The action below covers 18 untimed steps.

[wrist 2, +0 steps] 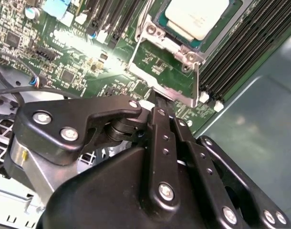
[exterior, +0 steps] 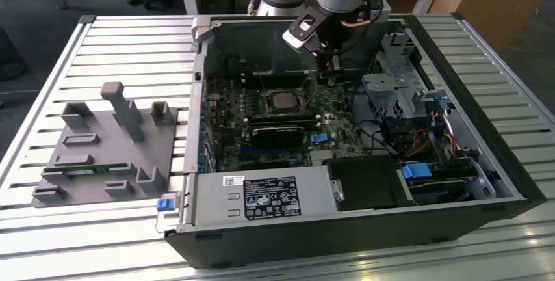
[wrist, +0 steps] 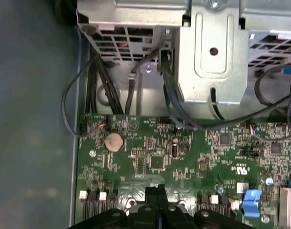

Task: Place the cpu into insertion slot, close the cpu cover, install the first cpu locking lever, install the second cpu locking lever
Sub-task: 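Close the cpu cover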

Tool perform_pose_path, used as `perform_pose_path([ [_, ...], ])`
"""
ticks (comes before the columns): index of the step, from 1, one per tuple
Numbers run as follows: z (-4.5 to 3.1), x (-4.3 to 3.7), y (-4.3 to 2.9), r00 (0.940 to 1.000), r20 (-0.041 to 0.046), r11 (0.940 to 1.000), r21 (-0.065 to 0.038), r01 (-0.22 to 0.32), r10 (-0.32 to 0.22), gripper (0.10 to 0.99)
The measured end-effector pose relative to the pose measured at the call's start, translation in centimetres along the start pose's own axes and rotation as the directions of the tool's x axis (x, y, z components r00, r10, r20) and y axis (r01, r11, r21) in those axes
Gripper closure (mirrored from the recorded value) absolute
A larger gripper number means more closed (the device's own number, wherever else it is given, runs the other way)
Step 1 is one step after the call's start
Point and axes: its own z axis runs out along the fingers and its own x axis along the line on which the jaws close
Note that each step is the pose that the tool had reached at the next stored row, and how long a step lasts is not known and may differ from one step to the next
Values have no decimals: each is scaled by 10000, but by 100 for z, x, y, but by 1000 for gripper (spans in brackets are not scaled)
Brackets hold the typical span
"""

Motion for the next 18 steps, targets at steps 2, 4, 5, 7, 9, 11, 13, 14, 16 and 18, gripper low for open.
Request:
perform_pose_path([
  [2, 0, 1, -14, 10000, 1, 10000, 0, 0, 0, 969],
  [4, 0, 2, -40, 10000, 1, 10000, 0, 0, 0, 969],
  [5, 0, 2, -58, 10000, 2, 10000, 0, 1, -1, 969],
  [7, 0, 2, -81, 10000, 1, 10000, 4, 0, 0, 969],
  [9, 0, 2, -94, 10000, 0, 10000, 13, 0, 0, 969],
  [11, 0, 3, -111, 10000, 0, 10000, 18, 0, 0, 969],
  [13, 3, 4, -137, 10000, -1, 10000, 17, -1, 1, 969],
  [14, 4, 4, -150, 10000, 1, 10000, 18, 0, 0, 969],
  [16, 9, 5, -178, 10000, 1, 10000, 18, 0, 0, 969],
  [18, 15, 5, -206, 10000, 0, 10000, 18, 0, 0, 969],
])
